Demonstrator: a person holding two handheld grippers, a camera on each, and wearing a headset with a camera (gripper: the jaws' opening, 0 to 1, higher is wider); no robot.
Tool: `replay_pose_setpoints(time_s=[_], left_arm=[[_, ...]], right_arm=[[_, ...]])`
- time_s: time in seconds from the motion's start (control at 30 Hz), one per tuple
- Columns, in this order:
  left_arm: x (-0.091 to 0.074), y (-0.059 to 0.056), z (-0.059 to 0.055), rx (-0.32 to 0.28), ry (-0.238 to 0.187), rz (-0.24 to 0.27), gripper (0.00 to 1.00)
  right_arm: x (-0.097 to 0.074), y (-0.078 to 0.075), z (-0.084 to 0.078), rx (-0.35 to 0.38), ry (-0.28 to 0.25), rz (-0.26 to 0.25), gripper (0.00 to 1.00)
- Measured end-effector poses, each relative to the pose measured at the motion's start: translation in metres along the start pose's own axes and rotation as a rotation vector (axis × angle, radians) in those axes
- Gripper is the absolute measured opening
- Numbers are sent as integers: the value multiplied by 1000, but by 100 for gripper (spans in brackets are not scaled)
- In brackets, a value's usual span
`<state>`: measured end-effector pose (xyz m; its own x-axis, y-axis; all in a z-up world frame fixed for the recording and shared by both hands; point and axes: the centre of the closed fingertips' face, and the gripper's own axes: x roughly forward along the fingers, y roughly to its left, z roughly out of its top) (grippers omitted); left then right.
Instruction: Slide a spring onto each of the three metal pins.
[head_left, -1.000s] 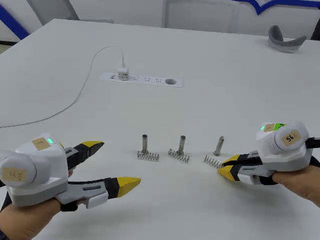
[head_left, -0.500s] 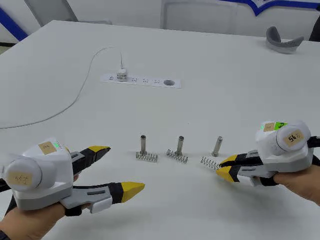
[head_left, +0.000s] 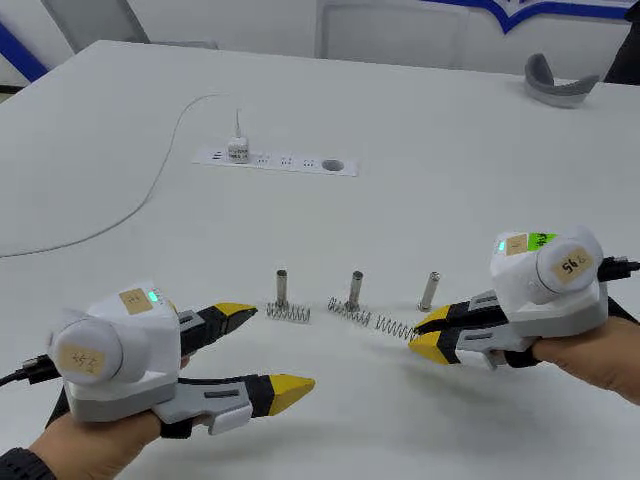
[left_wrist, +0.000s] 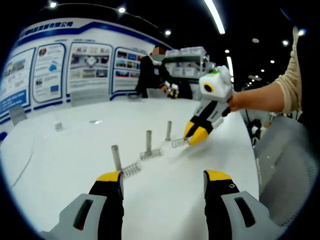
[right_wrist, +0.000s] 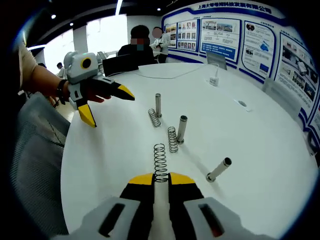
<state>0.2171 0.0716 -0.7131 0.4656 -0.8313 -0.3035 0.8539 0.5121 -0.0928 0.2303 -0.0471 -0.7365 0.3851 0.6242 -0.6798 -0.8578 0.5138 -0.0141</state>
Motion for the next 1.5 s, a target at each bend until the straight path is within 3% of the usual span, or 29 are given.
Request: replay_pose_setpoints(time_s=[0.73,1.5], left_arm=[[23,-26,3,59,19,-107,50],[27,-45,-2,133,46,-177,26]], right_arm=[[10,41,27,-101,-7,132,11],[10,68,24,-169,28,243,11]])
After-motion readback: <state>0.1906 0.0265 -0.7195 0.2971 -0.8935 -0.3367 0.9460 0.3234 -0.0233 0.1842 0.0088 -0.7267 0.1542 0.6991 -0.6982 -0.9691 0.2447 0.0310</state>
